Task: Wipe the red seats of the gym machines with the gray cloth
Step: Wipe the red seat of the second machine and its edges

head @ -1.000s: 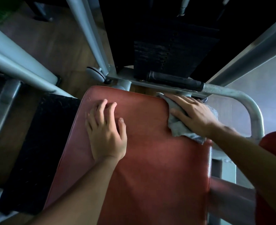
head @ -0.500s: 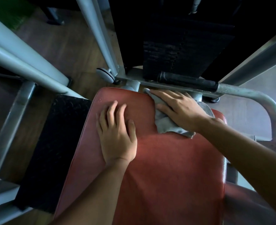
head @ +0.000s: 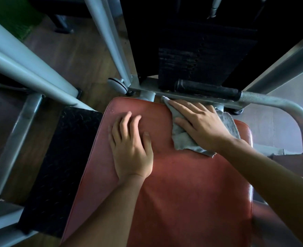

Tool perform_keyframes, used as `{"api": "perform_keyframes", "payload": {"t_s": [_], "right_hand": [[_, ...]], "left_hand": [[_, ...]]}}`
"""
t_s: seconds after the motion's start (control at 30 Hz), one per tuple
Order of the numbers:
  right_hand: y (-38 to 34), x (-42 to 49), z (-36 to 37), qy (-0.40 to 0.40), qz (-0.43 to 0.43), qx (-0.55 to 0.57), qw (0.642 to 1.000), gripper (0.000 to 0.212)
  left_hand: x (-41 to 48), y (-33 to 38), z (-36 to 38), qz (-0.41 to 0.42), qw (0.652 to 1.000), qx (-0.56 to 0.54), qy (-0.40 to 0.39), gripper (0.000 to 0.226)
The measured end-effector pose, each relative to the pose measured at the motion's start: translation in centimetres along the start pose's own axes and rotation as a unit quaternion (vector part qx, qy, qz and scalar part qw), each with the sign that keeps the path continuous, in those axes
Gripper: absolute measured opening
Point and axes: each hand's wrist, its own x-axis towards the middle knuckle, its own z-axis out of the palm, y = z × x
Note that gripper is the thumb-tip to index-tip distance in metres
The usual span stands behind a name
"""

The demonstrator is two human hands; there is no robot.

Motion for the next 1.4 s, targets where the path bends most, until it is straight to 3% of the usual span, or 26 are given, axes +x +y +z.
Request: {"api": "perform_keyframes", "payload": {"t_s": [0.23, 0.43, 0.53, 0.73, 0.97, 1.17, 1.3, 1.4], "right_hand": [[-1.3, 0.8, 0.0, -0.024, 0.053, -0.042, 0.997, 0.059], [-3.7, 2.2, -0.4, -0.070, 0.076, -0.035, 0.994, 0.060], [-6.3, 4.5, 0.6, -0.048, 0.053, -0.041, 0.997, 0.063], [-10.6, 11.2, 2.5, -0.029, 0.020, 0.046, 0.998, 0.041], [-9.3, 8.0, 2.8, 0.005, 0.008, 0.010, 1.000, 0.047], [-10.3, 13.1, 2.5, -0.070, 0.051, 0.076, 0.993, 0.038], [-10.5, 10.3, 3.3, 0.030, -0.038, 0.051, 0.998, 0.043], [-10.4, 8.0, 3.8, 0.056, -0.058, 0.006, 0.997, 0.049]], "left_hand": [[0.1, 0.2, -0.4, 0.000, 1.000, -0.014, 0.000, 0.046], [1.8, -4.2, -3.6, 0.031, 0.974, -0.217, 0.056, 0.031], [1.1, -8.3, -4.5, 0.003, 0.981, -0.188, 0.047, 0.033], [0.4, -9.2, -3.1, 0.000, 0.987, -0.158, 0.002, 0.031], [0.2, -9.3, -3.2, 0.000, 0.988, -0.155, -0.009, 0.034], [0.5, -9.4, -3.0, 0.004, 0.987, -0.163, 0.004, 0.031], [0.5, -9.4, -3.0, -0.004, 0.986, -0.165, -0.005, 0.030], [0.7, -9.4, -3.1, -0.024, 0.983, -0.181, -0.015, 0.032]]}}
